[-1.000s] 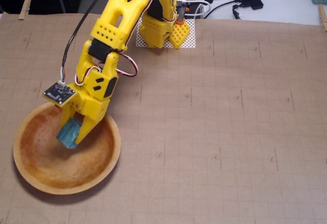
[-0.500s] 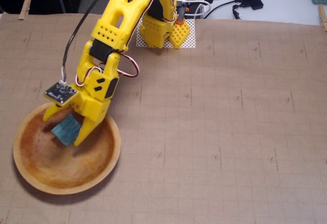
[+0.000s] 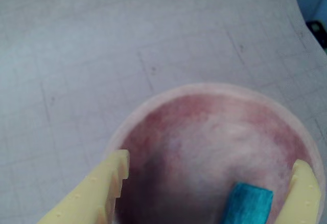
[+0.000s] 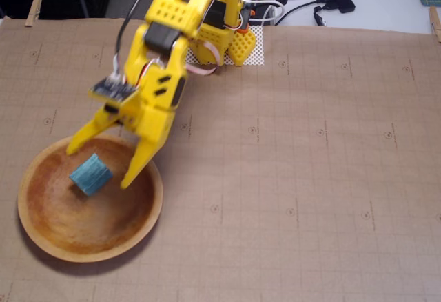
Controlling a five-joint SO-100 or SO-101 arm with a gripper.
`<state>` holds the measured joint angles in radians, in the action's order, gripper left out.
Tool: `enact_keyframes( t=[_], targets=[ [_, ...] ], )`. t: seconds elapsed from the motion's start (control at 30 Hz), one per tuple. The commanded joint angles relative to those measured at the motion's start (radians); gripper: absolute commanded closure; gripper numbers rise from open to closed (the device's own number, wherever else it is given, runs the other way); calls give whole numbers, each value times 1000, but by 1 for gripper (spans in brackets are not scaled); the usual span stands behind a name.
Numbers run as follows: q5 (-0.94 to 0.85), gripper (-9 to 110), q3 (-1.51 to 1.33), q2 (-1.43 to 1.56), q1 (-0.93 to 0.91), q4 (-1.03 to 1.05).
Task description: Grasp a blue block and put it in the bowl.
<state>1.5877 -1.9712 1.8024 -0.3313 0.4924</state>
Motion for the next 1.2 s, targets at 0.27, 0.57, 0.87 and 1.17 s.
enact_keyframes(
  t=[0.27,0.57,0.87,1.17],
  targets=[
    [12,62,150,259,262,298],
    [11,82,75,295,459,301],
    [-6,106,-101,460,474,391],
    [-8,105,-296,588,472,410]
  ],
)
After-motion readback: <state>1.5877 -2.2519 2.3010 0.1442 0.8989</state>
